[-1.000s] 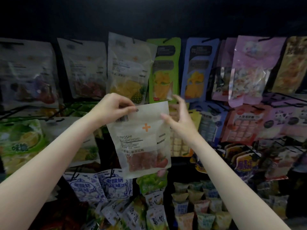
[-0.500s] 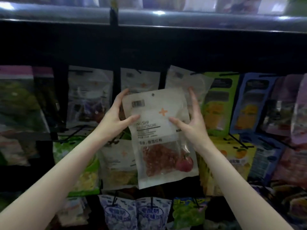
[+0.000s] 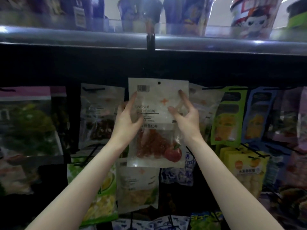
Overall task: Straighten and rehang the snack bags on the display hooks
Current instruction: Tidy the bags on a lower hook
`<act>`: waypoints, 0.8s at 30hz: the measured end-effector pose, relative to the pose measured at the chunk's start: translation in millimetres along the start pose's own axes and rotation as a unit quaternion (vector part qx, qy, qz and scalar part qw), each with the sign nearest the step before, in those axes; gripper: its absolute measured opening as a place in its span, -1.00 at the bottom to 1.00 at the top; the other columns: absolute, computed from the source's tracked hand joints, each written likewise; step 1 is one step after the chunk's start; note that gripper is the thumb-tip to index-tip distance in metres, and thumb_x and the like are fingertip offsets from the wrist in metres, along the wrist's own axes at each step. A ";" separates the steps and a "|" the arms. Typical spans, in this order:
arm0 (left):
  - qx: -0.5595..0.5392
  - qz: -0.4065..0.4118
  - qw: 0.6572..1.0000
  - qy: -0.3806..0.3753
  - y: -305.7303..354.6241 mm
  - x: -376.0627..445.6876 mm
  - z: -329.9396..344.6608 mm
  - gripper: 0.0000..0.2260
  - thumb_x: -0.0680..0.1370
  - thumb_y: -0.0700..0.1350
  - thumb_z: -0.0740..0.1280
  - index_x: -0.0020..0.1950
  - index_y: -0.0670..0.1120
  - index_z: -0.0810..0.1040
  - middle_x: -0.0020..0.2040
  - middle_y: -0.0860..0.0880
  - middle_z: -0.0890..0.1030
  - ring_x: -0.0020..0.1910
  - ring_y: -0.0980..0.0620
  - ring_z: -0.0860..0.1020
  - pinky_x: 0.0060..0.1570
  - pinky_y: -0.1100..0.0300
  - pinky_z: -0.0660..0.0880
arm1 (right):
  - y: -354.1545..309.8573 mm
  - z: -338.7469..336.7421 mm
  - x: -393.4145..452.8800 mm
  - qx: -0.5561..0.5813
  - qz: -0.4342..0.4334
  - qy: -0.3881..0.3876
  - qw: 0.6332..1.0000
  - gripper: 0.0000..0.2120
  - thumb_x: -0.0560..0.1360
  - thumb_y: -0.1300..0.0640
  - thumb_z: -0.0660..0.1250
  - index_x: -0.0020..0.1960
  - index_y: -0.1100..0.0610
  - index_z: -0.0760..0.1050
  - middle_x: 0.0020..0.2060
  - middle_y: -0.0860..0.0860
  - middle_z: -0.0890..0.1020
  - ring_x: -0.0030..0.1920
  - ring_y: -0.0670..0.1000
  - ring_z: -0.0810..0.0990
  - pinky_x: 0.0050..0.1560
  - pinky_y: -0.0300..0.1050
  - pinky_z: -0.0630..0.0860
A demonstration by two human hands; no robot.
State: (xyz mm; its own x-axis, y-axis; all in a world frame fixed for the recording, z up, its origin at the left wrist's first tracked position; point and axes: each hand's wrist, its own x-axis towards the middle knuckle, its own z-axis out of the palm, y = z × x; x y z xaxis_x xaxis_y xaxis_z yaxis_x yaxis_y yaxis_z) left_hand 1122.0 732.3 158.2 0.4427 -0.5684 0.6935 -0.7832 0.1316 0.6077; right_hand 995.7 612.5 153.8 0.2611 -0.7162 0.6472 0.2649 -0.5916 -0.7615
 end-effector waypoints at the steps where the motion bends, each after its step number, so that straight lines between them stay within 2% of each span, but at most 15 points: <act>1: -0.009 -0.002 1.000 -0.008 -3.2 0.5 0.9 -0.39 0.55 -0.16 0.29 0.49 0.18 0.08 0.44 -0.08 0.22 0.36 0.03 0.29 0.21 0.35 0.22 | 3.8 0.3 -0.6 -0.005 0.011 0.003 1.000 -0.44 0.46 0.13 0.41 0.40 -0.12 0.33 0.42 -0.04 0.34 0.41 -0.03 0.30 0.37 0.07 0.36; 3: -0.014 0.006 1.000 -0.013 -9.2 1.0 2.1 -0.38 0.55 -0.16 0.30 0.50 0.14 0.09 0.45 -0.04 0.20 0.29 0.21 0.24 0.12 0.49 0.15 | 7.1 -0.7 -0.6 -0.007 0.023 0.000 1.000 -0.44 0.46 0.12 0.41 0.39 -0.14 0.33 0.41 -0.04 0.34 0.41 -0.02 0.30 0.37 0.09 0.36; 7: -0.016 0.011 1.000 -0.014 -17.6 5.3 3.5 -0.38 0.54 -0.15 0.31 0.51 0.10 0.10 0.44 -0.02 0.22 0.26 0.25 0.21 0.19 0.41 0.16 | 4.9 -2.6 3.1 -0.022 0.025 -0.009 0.999 -0.45 0.48 0.16 0.38 0.41 -0.09 0.31 0.42 -0.07 0.33 0.42 -0.05 0.28 0.38 -0.08 0.30; 10: -0.004 -0.007 0.999 -0.033 -23.8 5.7 8.9 -0.39 0.54 -0.12 0.31 0.51 0.07 0.09 0.44 -0.06 0.20 0.38 0.10 0.23 0.17 0.43 0.12 | 6.1 1.6 10.1 -0.065 0.036 -0.006 0.997 -0.45 0.50 0.15 0.35 0.44 -0.06 0.27 0.42 -0.03 0.32 0.43 0.00 0.25 0.39 -0.10 0.24; 12: 0.009 -0.024 0.997 -0.069 -30.9 1.6 15.6 -0.35 0.53 -0.11 0.32 0.52 0.09 0.05 0.46 -0.08 0.18 0.37 0.09 0.23 0.18 0.41 0.13 | 9.9 8.3 17.4 -0.092 0.046 -0.001 0.995 -0.44 0.51 0.14 0.33 0.45 -0.04 0.25 0.42 0.02 0.31 0.42 0.04 0.26 0.32 -0.18 0.21; 14: 0.013 -0.048 0.994 -0.101 -41.5 -4.5 22.9 -0.29 0.51 -0.12 0.35 0.52 0.14 0.00 0.47 -0.10 0.16 0.39 0.06 0.24 0.25 0.30 0.20 | 16.4 15.9 21.8 -0.113 0.048 -0.008 0.992 -0.45 0.53 0.14 0.30 0.47 -0.03 0.21 0.43 0.04 0.27 0.41 0.06 0.27 0.17 -0.29 0.20; 15: 0.018 -0.063 0.992 -0.107 -46.6 -6.9 25.4 -0.26 0.50 -0.14 0.36 0.52 0.15 -0.02 0.48 -0.11 0.14 0.42 -0.01 0.23 0.28 0.22 0.22 | 20.4 18.7 21.2 -0.114 0.045 -0.016 0.992 -0.43 0.54 0.12 0.30 0.48 -0.05 0.18 0.45 0.04 0.23 0.41 0.06 0.27 0.16 -0.29 0.21; 17: 0.030 -0.093 0.989 -0.108 -56.4 -11.4 28.0 -0.23 0.49 -0.21 0.35 0.52 0.15 -0.05 0.47 -0.14 0.14 0.43 -0.10 0.22 0.31 0.15 0.23 | 35.3 19.1 12.5 -0.113 0.045 -0.050 0.991 -0.32 0.50 0.08 0.34 0.50 -0.14 0.07 0.51 0.00 0.12 0.43 0.05 0.26 0.26 -0.20 0.24; 19: 0.033 -0.099 0.988 -0.110 -64.3 -17.4 30.2 -0.21 0.49 -0.23 0.34 0.52 0.16 -0.08 0.46 -0.13 0.16 0.40 -0.11 0.28 0.24 0.20 0.26 | 51.6 15.0 -8.7 -0.137 0.056 -0.092 0.985 -0.18 0.45 0.07 0.41 0.50 -0.22 -0.04 0.52 -0.05 0.01 0.46 -0.04 0.12 0.33 -0.13 0.19; 21: 0.042 -0.090 0.989 -0.114 -69.3 -26.1 34.7 -0.19 0.49 -0.22 0.35 0.52 0.15 -0.11 0.47 -0.12 0.15 0.41 -0.10 0.26 0.24 0.22 0.25 | 67.0 10.7 -38.3 -0.150 0.069 -0.130 0.978 -0.13 0.44 0.07 0.43 0.46 -0.28 -0.10 0.52 -0.08 -0.07 0.48 -0.07 0.02 0.38 -0.07 0.15; 22: 0.048 -0.085 0.989 -0.113 -70.9 -30.6 37.4 -0.20 0.50 -0.21 0.34 0.51 0.14 -0.13 0.48 -0.12 0.13 0.43 -0.10 0.23 0.27 0.19 0.24 | 73.1 8.9 -52.3 -0.152 0.069 -0.142 0.976 -0.14 0.44 0.07 0.42 0.44 -0.30 -0.12 0.52 -0.09 -0.07 0.49 -0.05 0.01 0.39 -0.07 0.16; 24: 0.057 -0.082 0.988 -0.115 -72.8 -36.9 42.8 -0.22 0.53 -0.16 0.32 0.49 0.16 -0.17 0.49 -0.13 0.13 0.42 -0.12 0.23 0.29 0.12 0.27 | 81.4 7.2 -70.6 -0.154 0.060 -0.142 0.976 -0.20 0.48 0.09 0.38 0.44 -0.29 -0.10 0.50 -0.08 -0.02 0.49 -0.03 0.05 0.32 -0.20 0.21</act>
State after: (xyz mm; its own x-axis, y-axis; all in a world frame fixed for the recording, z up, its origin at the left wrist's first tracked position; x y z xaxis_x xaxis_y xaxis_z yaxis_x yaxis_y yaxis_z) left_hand 1144.1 708.9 71.9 0.4676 -0.7454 0.4751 -0.7590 -0.0631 0.6480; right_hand 1005.5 617.6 46.4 0.5322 -0.6812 0.5027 -0.0641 -0.6245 -0.7784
